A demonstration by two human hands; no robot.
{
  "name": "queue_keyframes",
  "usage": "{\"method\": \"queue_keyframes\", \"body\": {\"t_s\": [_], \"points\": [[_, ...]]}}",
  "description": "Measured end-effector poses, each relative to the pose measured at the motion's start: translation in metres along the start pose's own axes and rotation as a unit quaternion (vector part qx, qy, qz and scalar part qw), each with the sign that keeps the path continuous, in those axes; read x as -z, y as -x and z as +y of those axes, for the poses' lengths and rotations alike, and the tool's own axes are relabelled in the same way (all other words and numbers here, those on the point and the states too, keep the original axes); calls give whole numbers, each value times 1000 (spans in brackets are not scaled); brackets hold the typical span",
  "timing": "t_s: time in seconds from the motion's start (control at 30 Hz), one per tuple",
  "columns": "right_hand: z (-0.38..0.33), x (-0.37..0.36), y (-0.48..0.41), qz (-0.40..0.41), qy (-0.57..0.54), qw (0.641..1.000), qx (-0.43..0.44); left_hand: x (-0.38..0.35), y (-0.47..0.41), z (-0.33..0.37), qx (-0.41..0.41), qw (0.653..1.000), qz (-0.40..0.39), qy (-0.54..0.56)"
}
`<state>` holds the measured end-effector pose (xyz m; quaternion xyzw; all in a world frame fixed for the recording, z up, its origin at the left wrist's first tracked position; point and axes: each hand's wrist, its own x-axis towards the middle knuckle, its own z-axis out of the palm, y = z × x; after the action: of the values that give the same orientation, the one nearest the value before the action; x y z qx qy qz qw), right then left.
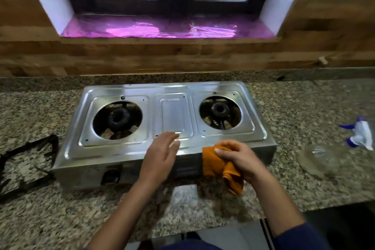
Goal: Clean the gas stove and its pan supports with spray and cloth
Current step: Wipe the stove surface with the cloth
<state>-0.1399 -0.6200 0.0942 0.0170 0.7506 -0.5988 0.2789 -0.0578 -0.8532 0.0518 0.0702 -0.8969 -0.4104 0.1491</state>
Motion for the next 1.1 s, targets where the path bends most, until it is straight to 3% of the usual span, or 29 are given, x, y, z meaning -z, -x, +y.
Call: {"method": "queue_keyframes", "body": {"t_s": [0.17,0.3,0.47,0.63,0.73,0.83,0.97,1.03,1.1], "points": [[50,91,20,164,-267,949,-34,-67,4,29,-151,975,-67,-146],[97,142,26,321,-321,890,-42,-102,8,45,-206,949,-112,-210],[131,149,17,414,-122,902,-30,-119,13,48,-206,937,-118,-257],[157,126,-1,319,165,933,10,-112,12,42,-226,925,-138,-273],[175,113,-7,302,365,880,-12,-110,10,41,-226,920,-153,-282],[183,110,-6,294,388,874,-1,-105,10,42,-224,916,-168,-286],[170,93,3,362,307,879,49,-91,8,43,-218,919,-192,-266],[157,77,8,410,303,855,96,-76,13,37,-200,928,-191,-252],[149,75,8,450,340,822,75,-57,19,26,-186,935,-182,-242]]}}
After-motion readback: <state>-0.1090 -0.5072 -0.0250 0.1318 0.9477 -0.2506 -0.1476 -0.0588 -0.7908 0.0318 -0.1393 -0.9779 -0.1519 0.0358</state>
